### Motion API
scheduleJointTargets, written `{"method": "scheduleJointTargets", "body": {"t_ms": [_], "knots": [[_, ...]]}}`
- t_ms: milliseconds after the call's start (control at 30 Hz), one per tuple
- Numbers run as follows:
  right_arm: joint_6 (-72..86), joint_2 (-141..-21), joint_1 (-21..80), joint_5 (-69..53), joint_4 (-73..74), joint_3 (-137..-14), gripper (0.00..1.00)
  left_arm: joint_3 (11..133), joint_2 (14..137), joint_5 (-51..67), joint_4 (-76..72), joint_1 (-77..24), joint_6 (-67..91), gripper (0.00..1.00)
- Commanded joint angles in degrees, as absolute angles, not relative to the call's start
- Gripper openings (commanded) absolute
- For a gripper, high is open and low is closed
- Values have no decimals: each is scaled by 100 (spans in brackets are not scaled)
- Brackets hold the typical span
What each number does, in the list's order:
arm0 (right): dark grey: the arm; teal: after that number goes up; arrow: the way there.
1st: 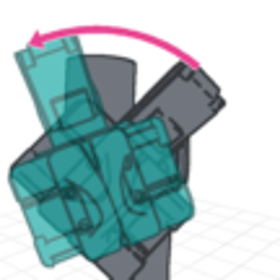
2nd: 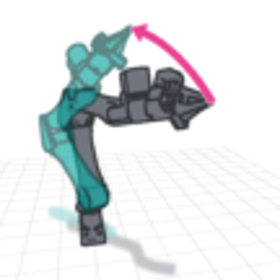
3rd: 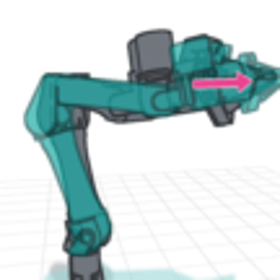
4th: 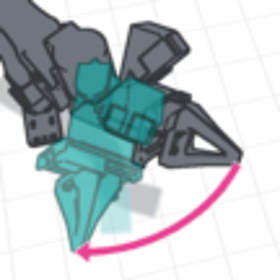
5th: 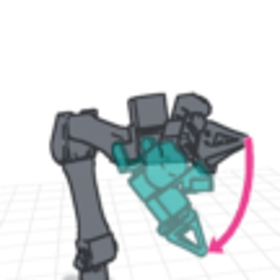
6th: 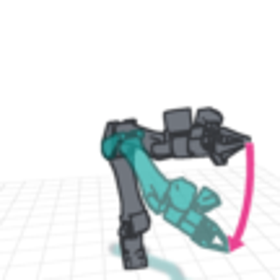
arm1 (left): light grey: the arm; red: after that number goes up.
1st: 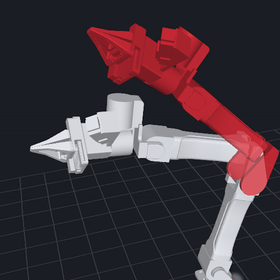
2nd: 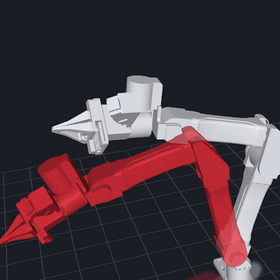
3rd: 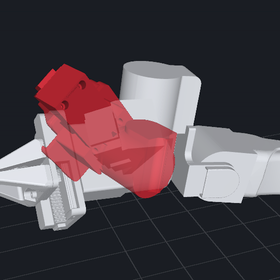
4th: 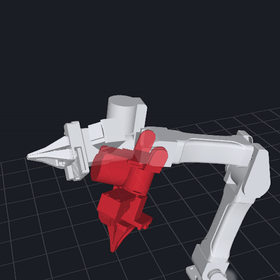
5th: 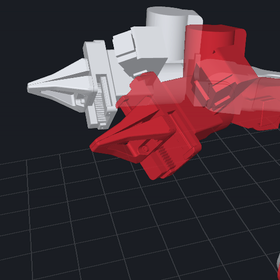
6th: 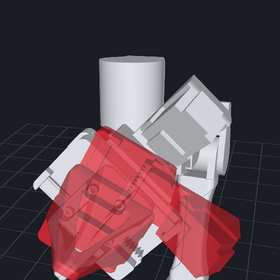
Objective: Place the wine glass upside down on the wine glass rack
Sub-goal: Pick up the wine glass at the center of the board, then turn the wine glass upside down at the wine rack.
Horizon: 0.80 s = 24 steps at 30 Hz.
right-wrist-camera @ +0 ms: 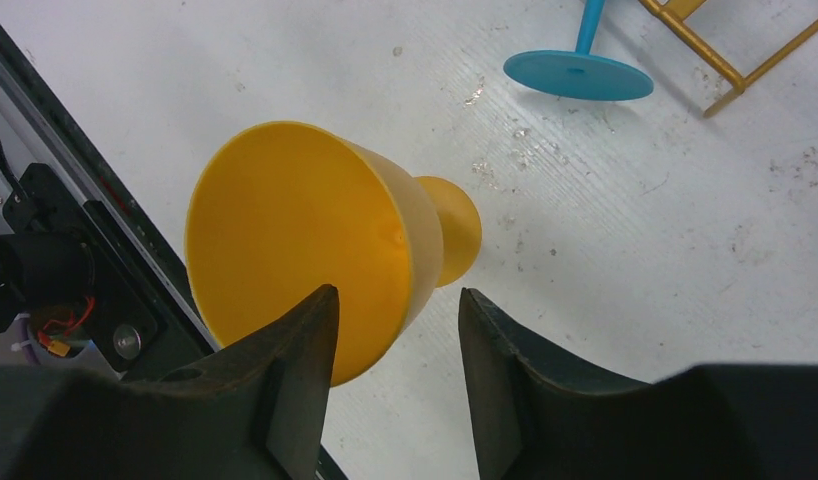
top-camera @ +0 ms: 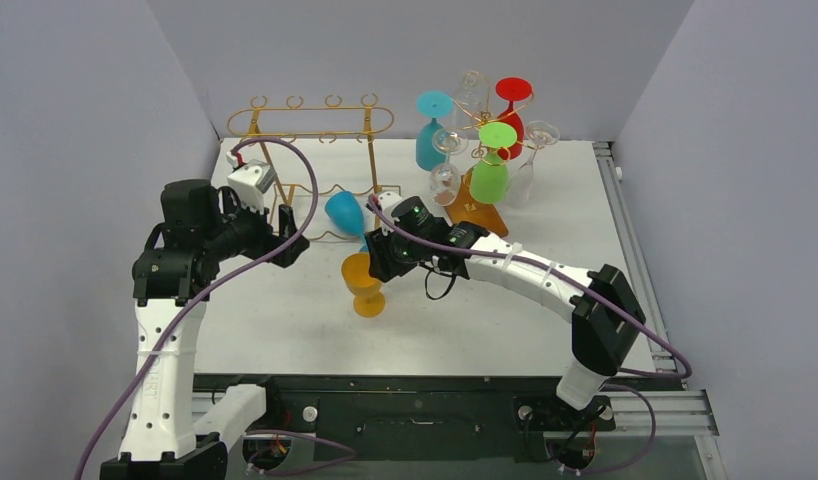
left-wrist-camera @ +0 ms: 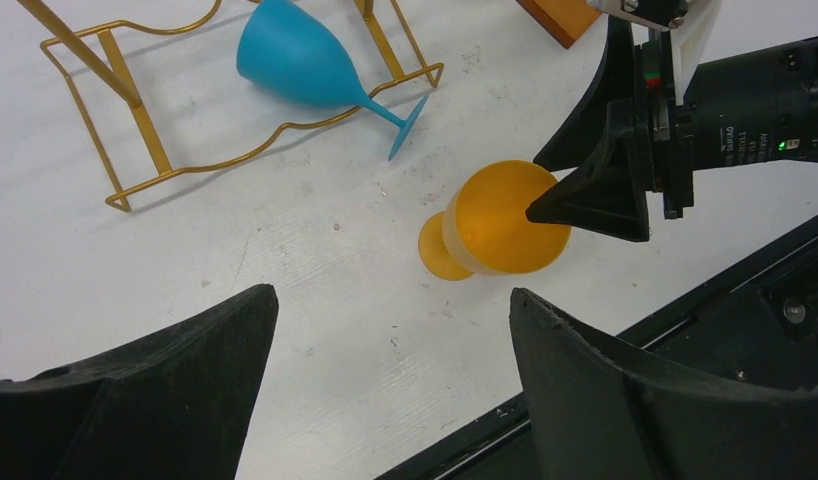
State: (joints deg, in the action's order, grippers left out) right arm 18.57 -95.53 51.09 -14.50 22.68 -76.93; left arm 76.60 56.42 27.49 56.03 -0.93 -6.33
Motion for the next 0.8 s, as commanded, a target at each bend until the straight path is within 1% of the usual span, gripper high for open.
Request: {"method": "scheduleJointTargets", "body": {"t_ms": [0, 33, 100, 167, 200, 267, 400, 467, 633, 767], "knots": [[1831, -9750, 5094, -1550, 2356, -8005, 42, 7699, 5578, 2615, 5613, -30, -523, 82], [1855, -9758, 5071, -1548, 2319, -7993, 38, 7680, 5594, 2564, 5642, 137, -542, 82], [1939, -9716, 4991, -1550, 2170, -7902, 27, 7653, 5634, 2460, 5687, 238, -562, 80], [2054, -9557, 4893, -1601, 1877, -7703, 13, 7654, 5699, 2563, 5735, 392, -623, 77], [2097, -9432, 4863, -1606, 1665, -7594, 8, 7665, 5753, 2619, 5740, 463, -639, 76], [2144, -9131, 4847, -1625, 1226, -7365, 0, 7762, 5870, 2736, 5766, 580, -689, 72], [2229, -8403, 4853, -1662, -14, -6797, 0, 8143, 6172, 3123, 5943, 734, -877, 66], [2326, -8078, 4847, -1583, -663, -6510, 0, 8285, 6301, 3341, 6091, 748, -929, 64], [2719, -7424, 4935, -1017, -2528, -5666, 0, 8247, 6361, 3789, 6292, 761, -1028, 65], [2902, -7377, 5083, -759, -3378, -5550, 0, 8011, 6187, 4333, 6192, 757, -923, 68]]}}
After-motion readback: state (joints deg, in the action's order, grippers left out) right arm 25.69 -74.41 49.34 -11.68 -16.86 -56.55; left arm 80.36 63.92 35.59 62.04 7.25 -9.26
